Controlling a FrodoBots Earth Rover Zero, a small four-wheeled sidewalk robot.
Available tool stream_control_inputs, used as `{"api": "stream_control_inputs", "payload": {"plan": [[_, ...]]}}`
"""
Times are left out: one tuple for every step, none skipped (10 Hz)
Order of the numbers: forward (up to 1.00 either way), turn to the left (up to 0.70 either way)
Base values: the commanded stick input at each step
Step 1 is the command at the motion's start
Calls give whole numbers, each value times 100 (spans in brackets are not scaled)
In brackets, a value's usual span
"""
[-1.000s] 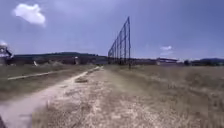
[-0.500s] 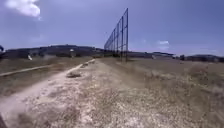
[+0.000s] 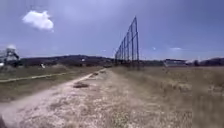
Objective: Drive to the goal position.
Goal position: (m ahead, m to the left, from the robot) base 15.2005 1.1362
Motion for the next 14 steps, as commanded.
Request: {"api": "stream_control_inputs", "payload": {"plan": [[70, 0], [70, 0], [70, 0], [70, 0], [70, 0], [70, 0], [70, 0], [70, 0], [70, 0], [70, 0], [70, 0], [70, 0], [70, 0], [70, 0]]}}
